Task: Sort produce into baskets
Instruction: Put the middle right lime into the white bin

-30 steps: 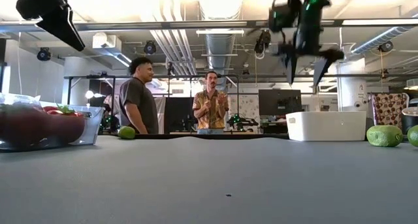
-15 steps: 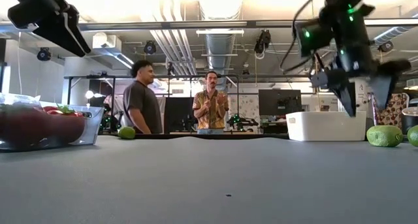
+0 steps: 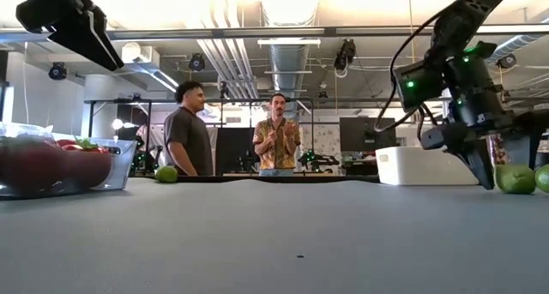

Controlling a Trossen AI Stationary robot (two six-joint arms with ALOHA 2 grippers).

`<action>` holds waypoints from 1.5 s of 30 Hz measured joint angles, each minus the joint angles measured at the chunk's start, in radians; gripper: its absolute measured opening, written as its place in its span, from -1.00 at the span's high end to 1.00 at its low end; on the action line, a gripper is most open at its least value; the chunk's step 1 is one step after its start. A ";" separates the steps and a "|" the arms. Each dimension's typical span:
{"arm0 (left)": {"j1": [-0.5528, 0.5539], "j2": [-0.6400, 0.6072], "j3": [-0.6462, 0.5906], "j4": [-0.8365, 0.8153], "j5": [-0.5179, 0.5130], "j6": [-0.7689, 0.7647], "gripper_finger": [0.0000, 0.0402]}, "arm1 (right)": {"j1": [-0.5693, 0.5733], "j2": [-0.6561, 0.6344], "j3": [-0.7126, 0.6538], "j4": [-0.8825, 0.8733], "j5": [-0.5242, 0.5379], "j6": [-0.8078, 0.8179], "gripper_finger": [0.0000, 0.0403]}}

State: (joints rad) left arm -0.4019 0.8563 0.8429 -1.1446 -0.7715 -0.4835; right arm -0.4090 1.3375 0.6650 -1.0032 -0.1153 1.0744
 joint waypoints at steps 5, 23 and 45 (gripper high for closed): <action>0.000 -0.001 0.000 0.000 -0.001 0.000 -0.39 | 0.006 0.001 0.007 0.003 -0.051 0.015 -0.24; 0.000 -0.001 0.000 -0.004 -0.009 0.000 -0.39 | 0.014 0.006 0.047 0.011 -0.077 0.051 0.24; 0.000 0.003 -0.002 0.035 -0.004 -0.007 -0.39 | -0.513 0.011 0.582 0.007 0.325 -0.348 0.26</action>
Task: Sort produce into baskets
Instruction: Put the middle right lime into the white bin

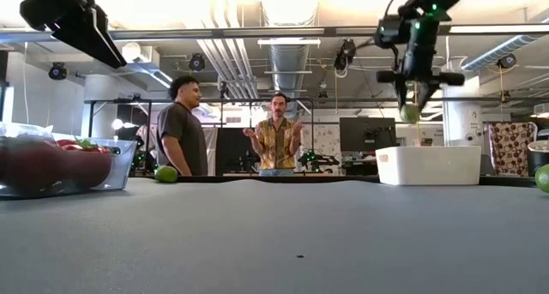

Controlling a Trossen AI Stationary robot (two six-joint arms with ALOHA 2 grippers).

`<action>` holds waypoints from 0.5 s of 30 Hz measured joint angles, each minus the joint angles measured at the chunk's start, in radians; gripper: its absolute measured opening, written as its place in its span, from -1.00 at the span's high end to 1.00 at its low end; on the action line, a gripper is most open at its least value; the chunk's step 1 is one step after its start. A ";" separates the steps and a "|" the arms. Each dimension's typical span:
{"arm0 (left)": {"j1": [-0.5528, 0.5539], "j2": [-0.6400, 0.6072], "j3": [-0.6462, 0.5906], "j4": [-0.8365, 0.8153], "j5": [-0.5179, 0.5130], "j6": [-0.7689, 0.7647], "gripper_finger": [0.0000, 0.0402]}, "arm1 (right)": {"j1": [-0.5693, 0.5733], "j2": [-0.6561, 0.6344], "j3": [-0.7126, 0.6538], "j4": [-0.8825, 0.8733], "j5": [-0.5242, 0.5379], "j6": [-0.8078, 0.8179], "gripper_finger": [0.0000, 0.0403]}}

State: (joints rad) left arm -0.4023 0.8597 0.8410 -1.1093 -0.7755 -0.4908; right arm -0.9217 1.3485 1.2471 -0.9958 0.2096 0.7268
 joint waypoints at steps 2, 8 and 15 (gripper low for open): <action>0.000 0.003 0.000 0.002 0.000 0.000 -0.39 | -0.012 0.013 -0.032 0.029 -0.004 0.013 0.26; 0.000 0.007 0.000 0.006 -0.001 -0.001 -0.39 | -0.010 0.128 -0.131 0.164 -0.035 0.052 0.27; 0.000 0.005 0.000 0.000 0.030 -0.049 -0.39 | -0.020 0.263 -0.156 0.241 -0.082 0.077 0.18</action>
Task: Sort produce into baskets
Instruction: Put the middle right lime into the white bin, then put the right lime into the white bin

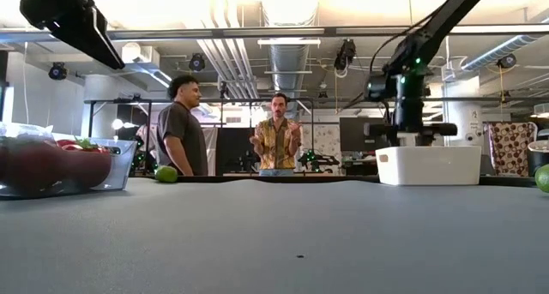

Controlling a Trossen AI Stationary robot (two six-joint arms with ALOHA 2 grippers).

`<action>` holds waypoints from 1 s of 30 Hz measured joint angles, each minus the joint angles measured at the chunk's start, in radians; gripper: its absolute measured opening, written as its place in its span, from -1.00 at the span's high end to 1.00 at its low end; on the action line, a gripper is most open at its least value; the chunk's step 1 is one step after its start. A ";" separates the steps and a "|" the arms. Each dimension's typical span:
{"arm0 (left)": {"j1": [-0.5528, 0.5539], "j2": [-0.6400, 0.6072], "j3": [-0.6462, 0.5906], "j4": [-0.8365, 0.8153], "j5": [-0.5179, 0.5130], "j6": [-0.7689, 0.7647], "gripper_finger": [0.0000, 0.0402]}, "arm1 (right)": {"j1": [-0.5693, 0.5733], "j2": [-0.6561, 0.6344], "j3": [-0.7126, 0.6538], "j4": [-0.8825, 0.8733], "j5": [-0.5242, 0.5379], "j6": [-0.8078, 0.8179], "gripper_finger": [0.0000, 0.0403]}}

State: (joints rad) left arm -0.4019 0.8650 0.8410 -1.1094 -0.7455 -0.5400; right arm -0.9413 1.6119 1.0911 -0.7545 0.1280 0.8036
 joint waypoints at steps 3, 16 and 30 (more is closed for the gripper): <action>0.000 -0.001 0.000 -0.002 0.006 -0.002 -0.39 | -0.004 0.037 0.014 -0.001 -0.001 -0.001 0.13; 0.000 -0.008 0.000 -0.009 -0.003 0.036 -0.39 | 0.007 -0.046 0.185 -0.172 0.010 -0.064 -0.45; 0.000 0.001 0.000 -0.009 -0.005 0.042 -0.39 | 0.667 -0.302 0.150 -0.708 -0.043 0.121 -0.53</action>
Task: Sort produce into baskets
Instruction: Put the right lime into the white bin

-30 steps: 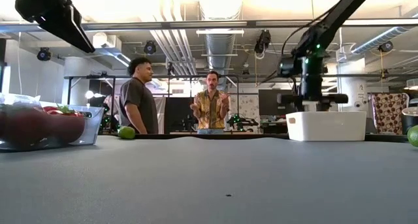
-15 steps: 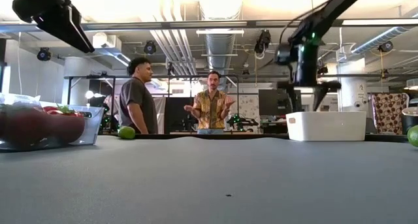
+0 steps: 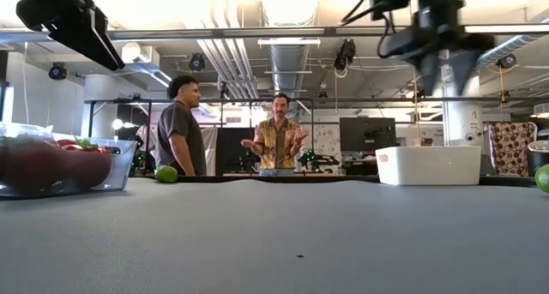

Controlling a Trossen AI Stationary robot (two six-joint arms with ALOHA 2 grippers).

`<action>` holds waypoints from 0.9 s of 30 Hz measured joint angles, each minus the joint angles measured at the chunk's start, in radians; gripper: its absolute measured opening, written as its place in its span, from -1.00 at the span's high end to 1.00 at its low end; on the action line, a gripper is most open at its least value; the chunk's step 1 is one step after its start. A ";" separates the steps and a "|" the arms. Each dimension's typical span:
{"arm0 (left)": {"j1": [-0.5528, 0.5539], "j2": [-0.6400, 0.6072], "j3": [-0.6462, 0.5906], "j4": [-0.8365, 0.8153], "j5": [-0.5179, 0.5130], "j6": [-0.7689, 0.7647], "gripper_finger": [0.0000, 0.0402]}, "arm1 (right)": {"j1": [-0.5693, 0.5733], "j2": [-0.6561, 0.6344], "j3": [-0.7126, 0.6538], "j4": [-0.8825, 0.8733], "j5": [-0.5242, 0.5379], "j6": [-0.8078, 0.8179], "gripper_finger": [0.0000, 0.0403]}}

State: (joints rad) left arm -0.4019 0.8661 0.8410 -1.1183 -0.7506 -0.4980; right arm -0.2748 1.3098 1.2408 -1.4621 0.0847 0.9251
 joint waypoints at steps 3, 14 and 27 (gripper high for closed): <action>0.000 0.000 0.000 0.001 0.000 0.007 -0.39 | 0.098 0.001 -0.071 -0.024 -0.066 -0.029 -0.58; 0.000 0.019 0.000 0.032 0.056 0.018 -0.39 | 0.161 0.094 -0.334 0.028 -0.218 -0.320 -0.83; 0.000 0.026 0.000 0.046 0.061 0.019 -0.39 | 0.166 0.212 -0.474 0.213 -0.311 -0.387 -0.83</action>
State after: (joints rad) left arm -0.4019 0.8917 0.8410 -1.0725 -0.6891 -0.4795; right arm -0.1089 1.5218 0.7673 -1.2494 -0.2263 0.5378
